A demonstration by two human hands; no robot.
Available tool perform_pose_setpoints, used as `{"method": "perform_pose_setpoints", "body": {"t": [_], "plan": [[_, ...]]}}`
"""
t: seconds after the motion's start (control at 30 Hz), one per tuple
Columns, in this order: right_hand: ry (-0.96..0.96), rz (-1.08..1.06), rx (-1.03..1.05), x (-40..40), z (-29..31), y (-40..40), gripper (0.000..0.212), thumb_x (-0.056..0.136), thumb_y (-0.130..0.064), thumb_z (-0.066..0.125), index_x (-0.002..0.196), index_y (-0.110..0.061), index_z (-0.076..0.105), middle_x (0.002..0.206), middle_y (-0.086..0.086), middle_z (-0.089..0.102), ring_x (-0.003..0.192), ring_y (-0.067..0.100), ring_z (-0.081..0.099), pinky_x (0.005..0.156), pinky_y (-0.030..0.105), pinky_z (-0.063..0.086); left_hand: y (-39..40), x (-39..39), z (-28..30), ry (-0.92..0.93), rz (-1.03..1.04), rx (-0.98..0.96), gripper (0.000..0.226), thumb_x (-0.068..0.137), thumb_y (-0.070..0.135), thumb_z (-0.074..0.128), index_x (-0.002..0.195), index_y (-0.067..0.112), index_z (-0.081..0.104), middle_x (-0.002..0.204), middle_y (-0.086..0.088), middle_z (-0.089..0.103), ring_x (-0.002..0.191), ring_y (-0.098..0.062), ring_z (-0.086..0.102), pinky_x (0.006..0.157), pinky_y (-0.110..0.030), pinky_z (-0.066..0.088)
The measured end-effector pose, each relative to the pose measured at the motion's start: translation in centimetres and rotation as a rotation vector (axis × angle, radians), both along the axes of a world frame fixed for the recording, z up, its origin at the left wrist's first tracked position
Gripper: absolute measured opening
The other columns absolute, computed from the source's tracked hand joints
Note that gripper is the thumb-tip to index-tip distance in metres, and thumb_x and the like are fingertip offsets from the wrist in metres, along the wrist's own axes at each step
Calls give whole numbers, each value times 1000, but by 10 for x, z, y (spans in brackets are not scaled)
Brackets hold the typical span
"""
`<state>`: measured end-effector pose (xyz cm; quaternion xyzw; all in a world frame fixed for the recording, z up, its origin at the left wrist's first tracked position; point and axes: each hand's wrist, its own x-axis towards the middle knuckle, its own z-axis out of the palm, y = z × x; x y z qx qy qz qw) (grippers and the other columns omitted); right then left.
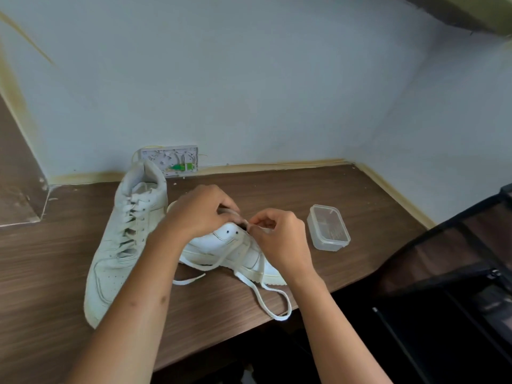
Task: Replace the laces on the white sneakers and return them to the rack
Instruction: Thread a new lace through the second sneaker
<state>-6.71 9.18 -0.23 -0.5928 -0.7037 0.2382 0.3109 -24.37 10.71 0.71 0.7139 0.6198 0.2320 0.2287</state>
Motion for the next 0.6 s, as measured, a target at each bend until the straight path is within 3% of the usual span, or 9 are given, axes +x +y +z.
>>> {"method": "perform_pose_setpoints", "body": {"t": [0.1,0.37,0.6], "plan": [[38,-27,-10,0,0,0,6,81,-15,73,77,-19,72,71,-9,68,69,4,63,57,15,48,0,9,-6,91,92,109,10,87,47,64,88,42,73,85,21,70,82,-2,61,73,-29,46],[163,-109,18,-12,-4,-2,13,78,-11,73,82,-13,61,72,-2,64,60,6,55,51,13,43,1,10,-10,93,154,144,12,88,48,63,88,40,72,81,18,69,75,-4,55,67,-27,36],[157,-125,107,-20,-14,0,21,81,-18,76,78,-18,55,71,-3,63,69,13,58,57,29,47,2,8,-11,79,134,145,12,86,49,65,85,40,72,81,19,69,79,-4,59,67,-27,36]]}}
